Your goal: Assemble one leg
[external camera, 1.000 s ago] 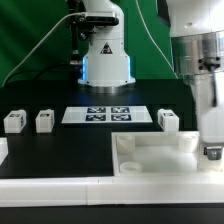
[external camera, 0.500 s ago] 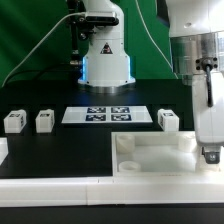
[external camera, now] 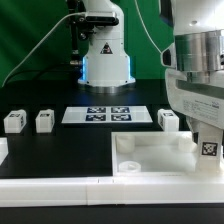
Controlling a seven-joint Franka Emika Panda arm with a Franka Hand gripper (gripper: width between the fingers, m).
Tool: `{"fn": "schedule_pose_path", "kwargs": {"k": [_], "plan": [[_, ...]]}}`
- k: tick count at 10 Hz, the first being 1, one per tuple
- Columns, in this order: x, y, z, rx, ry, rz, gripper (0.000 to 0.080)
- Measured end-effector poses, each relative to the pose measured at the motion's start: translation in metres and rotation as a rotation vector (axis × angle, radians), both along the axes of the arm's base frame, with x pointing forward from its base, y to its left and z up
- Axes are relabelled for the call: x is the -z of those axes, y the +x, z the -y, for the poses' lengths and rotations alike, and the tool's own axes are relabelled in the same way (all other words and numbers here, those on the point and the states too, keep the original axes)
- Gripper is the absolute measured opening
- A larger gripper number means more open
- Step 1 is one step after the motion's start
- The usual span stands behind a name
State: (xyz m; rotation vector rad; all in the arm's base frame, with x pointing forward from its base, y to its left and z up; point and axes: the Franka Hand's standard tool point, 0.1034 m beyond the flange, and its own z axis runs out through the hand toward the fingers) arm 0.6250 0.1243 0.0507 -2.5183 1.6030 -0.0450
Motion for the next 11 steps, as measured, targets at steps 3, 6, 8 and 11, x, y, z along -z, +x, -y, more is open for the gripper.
{"fn": "schedule_pose_path", "kwargs": {"k": [3,6,8,11], "plan": [[-0.013,0.001,-0.004,-0.12,-0.001,0.014,0.0649],[-0.035,0.009,-0.004,-0.121,0.009,0.044,0.0649],[-0.037,0.01,-0.005,-0.121,0.01,0.048,0.0649],[-0.035,0.009,-0.005,-0.121,0.009,0.046,0.0649]]}}
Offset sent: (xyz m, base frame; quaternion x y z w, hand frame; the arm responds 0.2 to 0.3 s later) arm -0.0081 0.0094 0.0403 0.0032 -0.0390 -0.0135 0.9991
